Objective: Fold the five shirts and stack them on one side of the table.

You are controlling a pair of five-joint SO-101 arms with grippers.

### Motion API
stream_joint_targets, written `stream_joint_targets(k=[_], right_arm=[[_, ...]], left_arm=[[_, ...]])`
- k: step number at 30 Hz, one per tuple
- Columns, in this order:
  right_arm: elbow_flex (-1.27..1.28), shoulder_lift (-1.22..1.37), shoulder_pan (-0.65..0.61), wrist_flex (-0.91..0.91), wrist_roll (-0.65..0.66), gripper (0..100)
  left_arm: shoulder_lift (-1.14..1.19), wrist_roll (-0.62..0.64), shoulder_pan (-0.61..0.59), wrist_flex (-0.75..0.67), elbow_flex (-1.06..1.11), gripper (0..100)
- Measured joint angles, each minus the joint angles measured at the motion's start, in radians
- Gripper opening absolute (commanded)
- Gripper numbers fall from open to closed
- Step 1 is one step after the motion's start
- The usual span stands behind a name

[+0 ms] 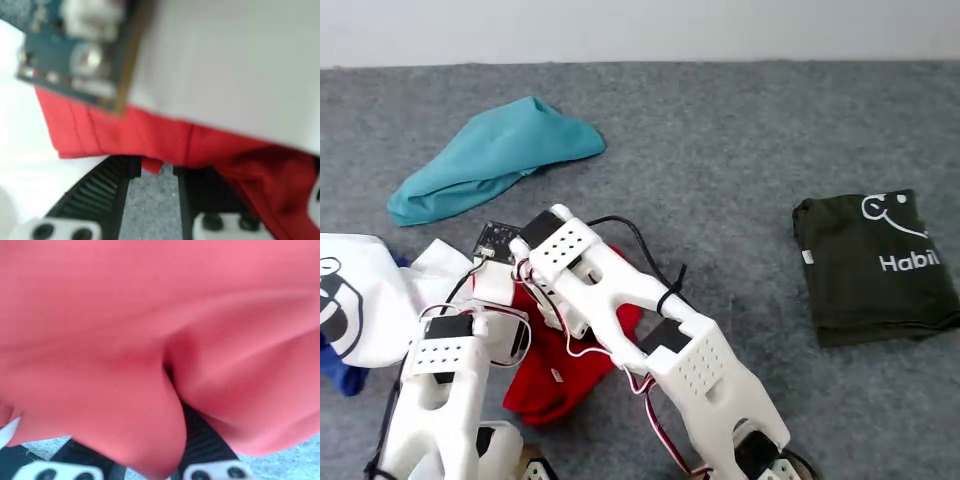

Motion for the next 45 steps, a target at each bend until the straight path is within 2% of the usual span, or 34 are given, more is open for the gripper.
stream_joint_targets(k=[4, 11, 14, 21, 31, 34, 40, 45], right_arm=[[0.0, -0.002, 0.021, 0.0, 0.0, 3.5], [0.011, -0.077, 0.141, 0.0, 0.002, 3.5], [0.005, -0.173, 0.221, 0.0, 0.002, 3.5], [0.003, -0.333, 0.339, 0.0, 0.002, 3.5], [0.005, -0.41, 0.367, 0.002, 0.002, 3.5], [0.026, -0.416, 0.404, 0.002, 0.015, 3.5], [0.046, -0.497, 0.48, 0.002, 0.054, 3.5], [0.058, -0.598, 0.508, 0.002, 0.054, 3.5]], left_arm=[[0.0, 0.0, 0.008, 0.0, 0.0, 12], [-0.006, 0.0, 0.069, -0.006, 0.0, 12], [0.012, -0.014, 0.115, -0.003, 0.061, 12], [-0.008, -0.008, 0.127, -0.002, 0.077, 12], [0.006, -0.014, 0.17, -0.009, 0.041, 12], [0.006, -0.014, 0.114, 0.038, -0.095, 12], [0.011, -0.014, -0.089, 0.238, -0.482, 12], [0.023, -0.014, -0.112, 0.477, -0.804, 12]])
